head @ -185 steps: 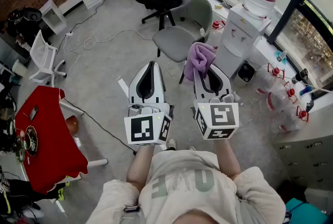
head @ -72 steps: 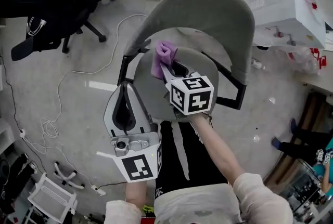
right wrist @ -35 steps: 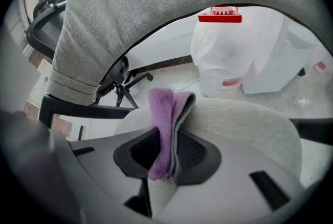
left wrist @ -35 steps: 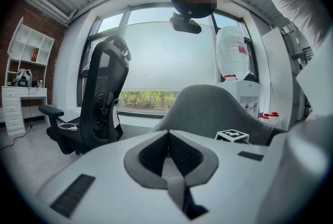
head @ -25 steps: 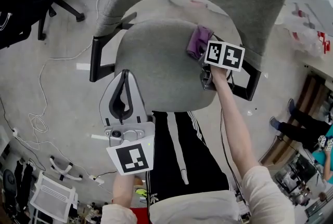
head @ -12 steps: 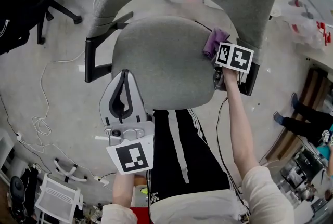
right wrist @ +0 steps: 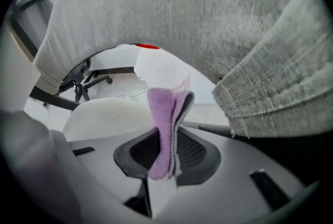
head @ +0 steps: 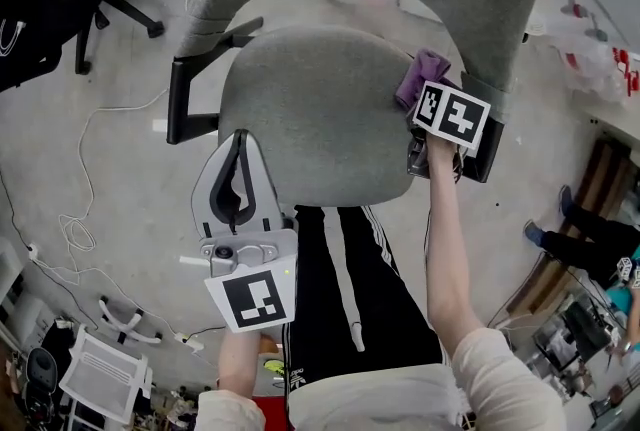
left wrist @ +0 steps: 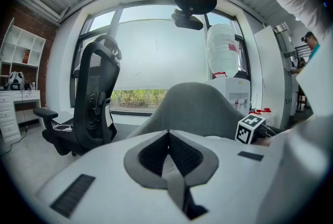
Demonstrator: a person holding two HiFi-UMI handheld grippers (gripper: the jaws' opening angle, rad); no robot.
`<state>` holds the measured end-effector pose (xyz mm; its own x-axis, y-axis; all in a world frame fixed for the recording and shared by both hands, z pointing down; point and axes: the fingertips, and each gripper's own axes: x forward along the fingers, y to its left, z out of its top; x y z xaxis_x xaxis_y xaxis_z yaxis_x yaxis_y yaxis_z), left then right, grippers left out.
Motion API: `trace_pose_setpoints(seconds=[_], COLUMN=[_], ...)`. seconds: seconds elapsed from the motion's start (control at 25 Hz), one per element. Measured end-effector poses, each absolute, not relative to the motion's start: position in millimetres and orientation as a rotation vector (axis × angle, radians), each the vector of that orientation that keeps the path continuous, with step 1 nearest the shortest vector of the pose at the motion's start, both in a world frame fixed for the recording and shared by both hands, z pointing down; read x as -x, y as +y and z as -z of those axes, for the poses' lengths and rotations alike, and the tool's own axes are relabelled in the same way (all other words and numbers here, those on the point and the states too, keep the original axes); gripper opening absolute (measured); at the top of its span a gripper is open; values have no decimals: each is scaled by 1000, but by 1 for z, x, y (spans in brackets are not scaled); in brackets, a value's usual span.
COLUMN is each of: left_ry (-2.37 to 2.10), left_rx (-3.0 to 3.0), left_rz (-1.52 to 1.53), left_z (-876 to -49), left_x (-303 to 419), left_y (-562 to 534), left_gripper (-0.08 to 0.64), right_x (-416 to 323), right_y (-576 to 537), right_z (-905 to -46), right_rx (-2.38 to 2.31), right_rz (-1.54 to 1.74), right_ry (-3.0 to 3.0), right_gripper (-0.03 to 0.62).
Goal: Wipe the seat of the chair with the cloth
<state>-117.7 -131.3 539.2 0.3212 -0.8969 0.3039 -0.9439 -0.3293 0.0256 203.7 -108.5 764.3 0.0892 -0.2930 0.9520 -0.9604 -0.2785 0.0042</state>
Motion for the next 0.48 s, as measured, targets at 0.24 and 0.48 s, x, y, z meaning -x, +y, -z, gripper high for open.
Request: trace_pose_setpoints(seconds=[0.24,0.48], left_ry=[-1770,-1875], left_rx=[-2322,-2250], left_rz=[-317,-311], left_z=[-535,-533], left_x=[140,174], left_y=[-127,-120], left_gripper=[12,12], right_x=[-93,48], right_y=[-130,-147], right_z=[-735,-733], right_rx=[-1563,-1283], right_rz=[-1388,-1590], right_ry=[-1583,-1810], right_gripper=[89,89])
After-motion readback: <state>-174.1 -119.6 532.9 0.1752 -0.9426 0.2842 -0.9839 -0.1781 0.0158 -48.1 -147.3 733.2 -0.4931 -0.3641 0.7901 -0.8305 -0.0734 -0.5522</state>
